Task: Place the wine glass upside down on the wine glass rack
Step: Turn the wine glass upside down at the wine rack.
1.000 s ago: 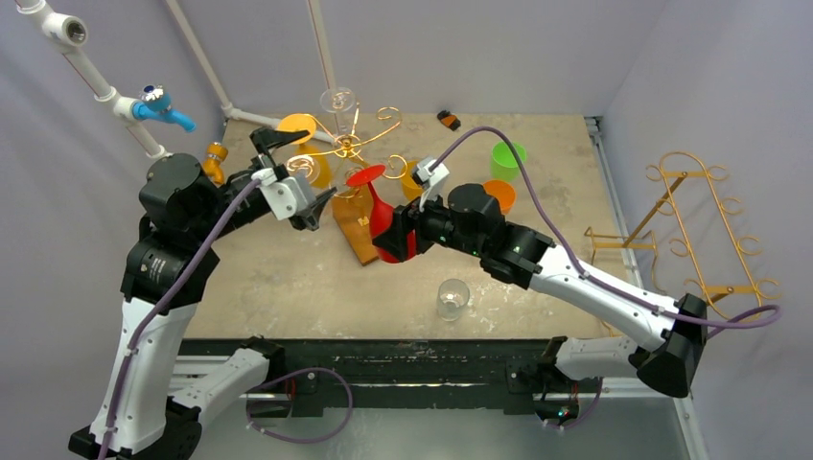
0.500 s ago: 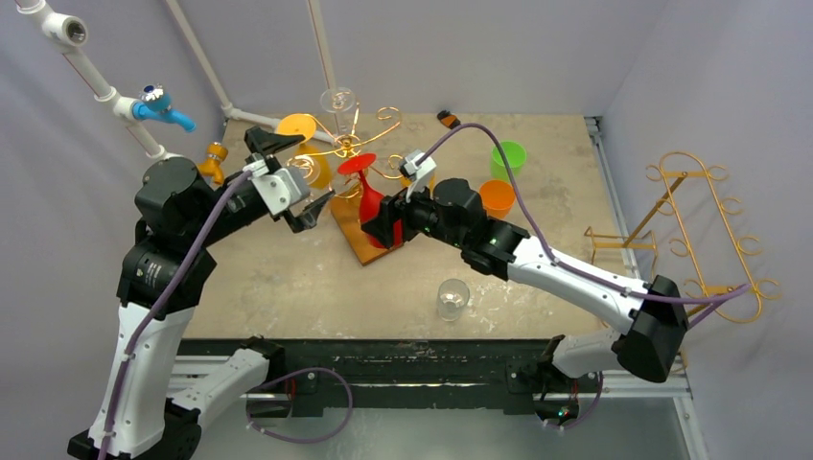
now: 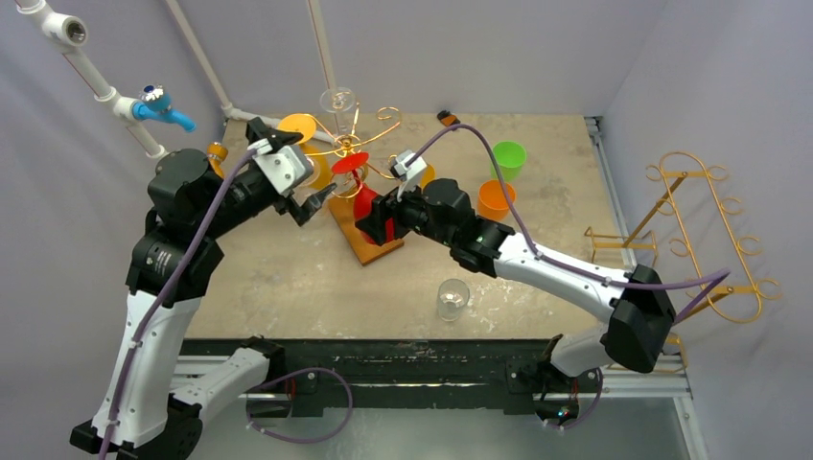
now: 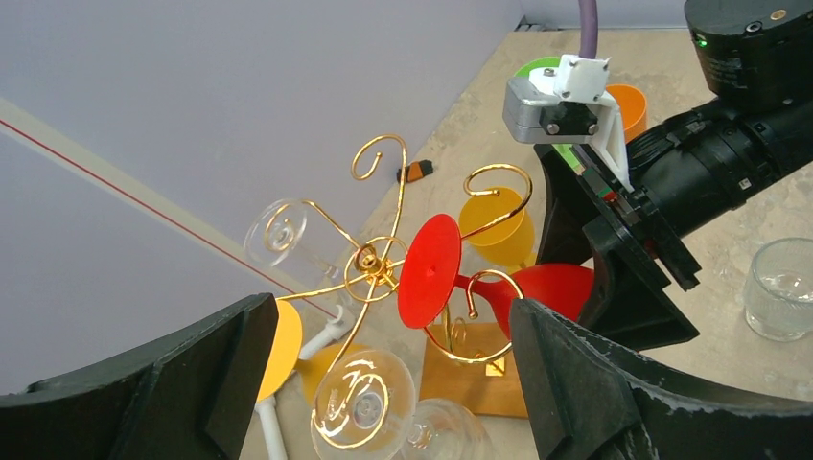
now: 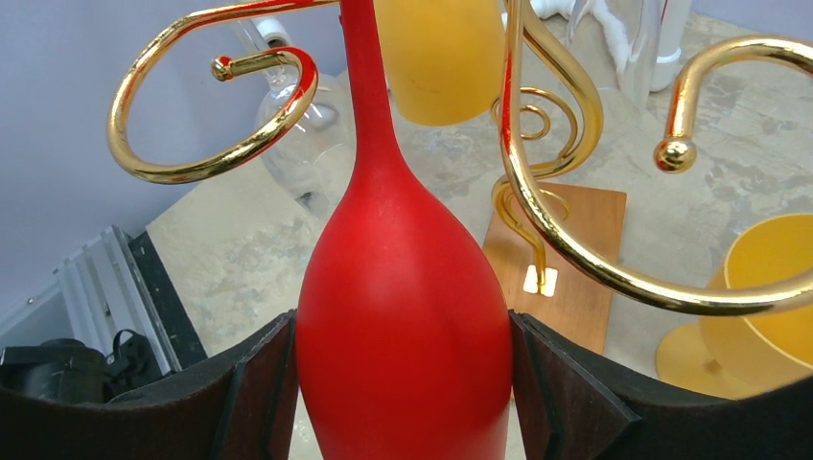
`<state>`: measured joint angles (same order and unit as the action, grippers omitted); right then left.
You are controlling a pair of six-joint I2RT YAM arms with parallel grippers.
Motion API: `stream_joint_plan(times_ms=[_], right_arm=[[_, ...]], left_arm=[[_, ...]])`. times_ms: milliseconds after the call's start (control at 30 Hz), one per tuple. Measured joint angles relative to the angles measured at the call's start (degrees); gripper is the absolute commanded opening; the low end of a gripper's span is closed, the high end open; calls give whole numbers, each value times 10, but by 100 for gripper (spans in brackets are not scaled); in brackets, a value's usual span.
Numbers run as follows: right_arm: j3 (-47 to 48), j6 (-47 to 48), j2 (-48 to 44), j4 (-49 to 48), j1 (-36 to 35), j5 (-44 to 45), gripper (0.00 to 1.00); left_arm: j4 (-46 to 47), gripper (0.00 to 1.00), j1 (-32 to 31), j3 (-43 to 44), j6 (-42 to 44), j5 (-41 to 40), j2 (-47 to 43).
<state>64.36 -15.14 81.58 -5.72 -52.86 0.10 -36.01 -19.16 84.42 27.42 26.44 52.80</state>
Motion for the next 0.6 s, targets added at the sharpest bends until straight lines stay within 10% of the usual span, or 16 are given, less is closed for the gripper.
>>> stream_joint_plan(times_ms=[600], right_arm=[[-12,15,17,-51,-26,-10,34]], left_arm=[[28,100,0,-41,-41,-64,10]])
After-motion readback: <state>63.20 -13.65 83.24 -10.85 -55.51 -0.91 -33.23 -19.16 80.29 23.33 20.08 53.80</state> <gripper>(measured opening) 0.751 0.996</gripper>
